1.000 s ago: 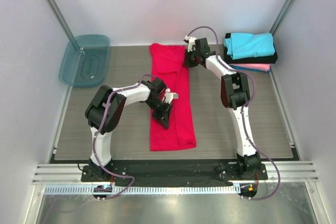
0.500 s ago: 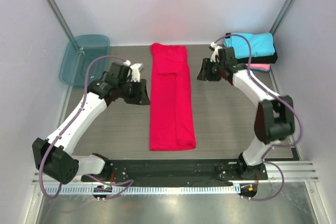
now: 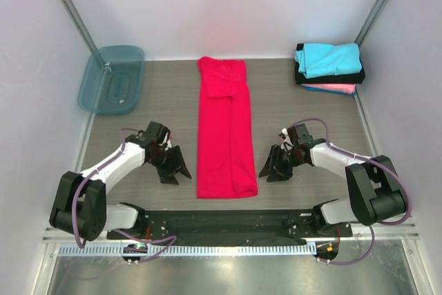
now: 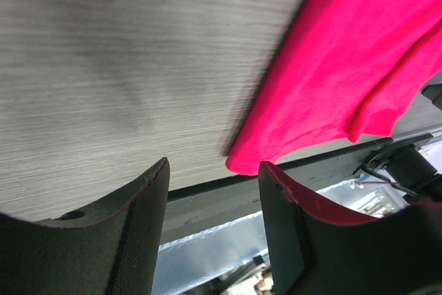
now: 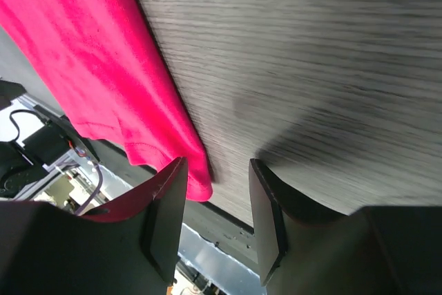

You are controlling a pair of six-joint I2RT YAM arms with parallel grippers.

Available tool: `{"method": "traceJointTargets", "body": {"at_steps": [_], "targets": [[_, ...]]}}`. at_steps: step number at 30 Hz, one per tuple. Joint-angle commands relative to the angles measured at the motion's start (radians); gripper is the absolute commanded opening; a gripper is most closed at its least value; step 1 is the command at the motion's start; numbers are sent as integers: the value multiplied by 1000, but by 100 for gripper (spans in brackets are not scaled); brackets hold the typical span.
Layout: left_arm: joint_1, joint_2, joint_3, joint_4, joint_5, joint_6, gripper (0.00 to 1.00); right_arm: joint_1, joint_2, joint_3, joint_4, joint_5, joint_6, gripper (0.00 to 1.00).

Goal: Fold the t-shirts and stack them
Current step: Fold the tshirt

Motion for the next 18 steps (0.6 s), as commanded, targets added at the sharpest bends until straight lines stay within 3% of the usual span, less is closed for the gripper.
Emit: {"method": "traceJointTargets", "body": {"at_steps": [1,12,18], "targets": [[2,-47,-58,112,54,-80,55,40,7,-1,38,-8,62,47],[-21,77,-155,365,119,-179,45,210,99,-30,49,24,128,47],[-54,105,-167,374,128,-192,40,239,88,-36,-2,60,126,47]]}}
